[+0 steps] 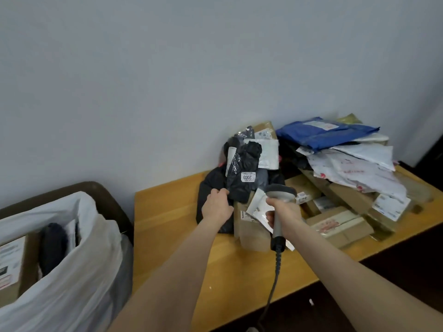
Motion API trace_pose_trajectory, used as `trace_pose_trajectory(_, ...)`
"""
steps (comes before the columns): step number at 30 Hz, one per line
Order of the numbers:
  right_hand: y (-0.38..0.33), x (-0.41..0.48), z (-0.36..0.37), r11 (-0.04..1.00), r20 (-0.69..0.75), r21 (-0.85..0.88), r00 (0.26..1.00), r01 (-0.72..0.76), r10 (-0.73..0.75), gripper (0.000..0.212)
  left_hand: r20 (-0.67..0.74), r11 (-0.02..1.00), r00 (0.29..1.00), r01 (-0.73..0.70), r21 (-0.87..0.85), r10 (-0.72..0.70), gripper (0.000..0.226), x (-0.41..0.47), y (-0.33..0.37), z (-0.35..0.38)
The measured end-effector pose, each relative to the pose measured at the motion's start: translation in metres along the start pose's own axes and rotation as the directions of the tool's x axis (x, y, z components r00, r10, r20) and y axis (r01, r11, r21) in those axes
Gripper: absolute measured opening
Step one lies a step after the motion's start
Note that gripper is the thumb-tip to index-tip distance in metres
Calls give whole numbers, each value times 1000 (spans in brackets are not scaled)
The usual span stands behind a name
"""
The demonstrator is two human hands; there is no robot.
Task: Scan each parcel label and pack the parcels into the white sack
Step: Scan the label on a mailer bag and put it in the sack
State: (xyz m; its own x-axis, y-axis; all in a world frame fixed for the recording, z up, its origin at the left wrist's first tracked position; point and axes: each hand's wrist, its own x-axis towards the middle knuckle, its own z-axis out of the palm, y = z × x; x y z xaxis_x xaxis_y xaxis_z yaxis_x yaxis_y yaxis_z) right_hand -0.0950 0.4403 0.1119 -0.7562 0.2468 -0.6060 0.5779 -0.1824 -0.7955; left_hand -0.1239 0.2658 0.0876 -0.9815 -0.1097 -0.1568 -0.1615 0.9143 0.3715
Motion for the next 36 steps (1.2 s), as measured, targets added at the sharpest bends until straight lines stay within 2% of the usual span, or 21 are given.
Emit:
trace_pose_trajectory(3, -12, 38, -10, 1000, -69, -19, 998, 2, -4, 25, 67, 998, 998, 20, -67, -16, 51, 32, 7, 23)
trace_pose_trajectory(7, -20, 85, -10, 997, -80, -54, 995, -63, 58, 26, 195, 992, 981, 36, -122, -12, 56, 70, 16, 55)
trace_pose_trajectory(12, -11, 122, -10, 991, -115, -60, 987, -120, 112, 23, 322, 998, 945, -31, -54, 47, 57, 95, 43, 97)
trace_pose_trajectory(16, -8, 135, -18, 985, -136, 10, 976, -171, 171, 19, 343, 1000, 939, 24, -5, -21, 42, 100, 61, 122)
trace_pose_trajectory(19, -16, 140, -26, 983, -129, 66, 976, -169, 176, 18, 320, 983, 947, 73, -166, -16, 16, 109, 63, 117)
trace_pose_trajectory(21, -25, 141, -30, 985, -127, 82, 979, -151, 161, 21, 256, 947, 966, 66, -314, 18, 16, 118, 61, 99)
trace_pose_trajectory(25, -49, 136, -31, 988, -86, 131, 991, -87, 99, 41, 94, 727, 995, 52, -685, 18, 16, 125, 66, 38)
trace_pose_trajectory(27, -65, 130, -31, 984, -53, 151, 993, -100, 109, 59, 53, 677, 996, -9, -736, 71, 14, 119, 70, 11)
trace_pose_trajectory(28, -74, 126, -32, 980, -16, 169, 994, -102, 106, 60, 50, 654, 994, -26, -756, 98, 17, 115, 73, 1)
trace_pose_trajectory(30, -87, 120, -32, 972, 64, 219, 995, -88, 76, 46, 54, 622, 992, -28, -782, 112, 21, 103, 77, -13)
trace_pose_trajectory(32, -94, 113, -32, 977, 90, 197, 994, -76, 59, 36, 63, 632, 991, -24, -775, 115, 22, 91, 78, -17)
trace_pose_trajectory(36, -99, 104, -33, 998, 27, 66, 1000, 3, -4, 38, 148, 642, 982, 37, -766, 120, 37, 74, 73, -17)
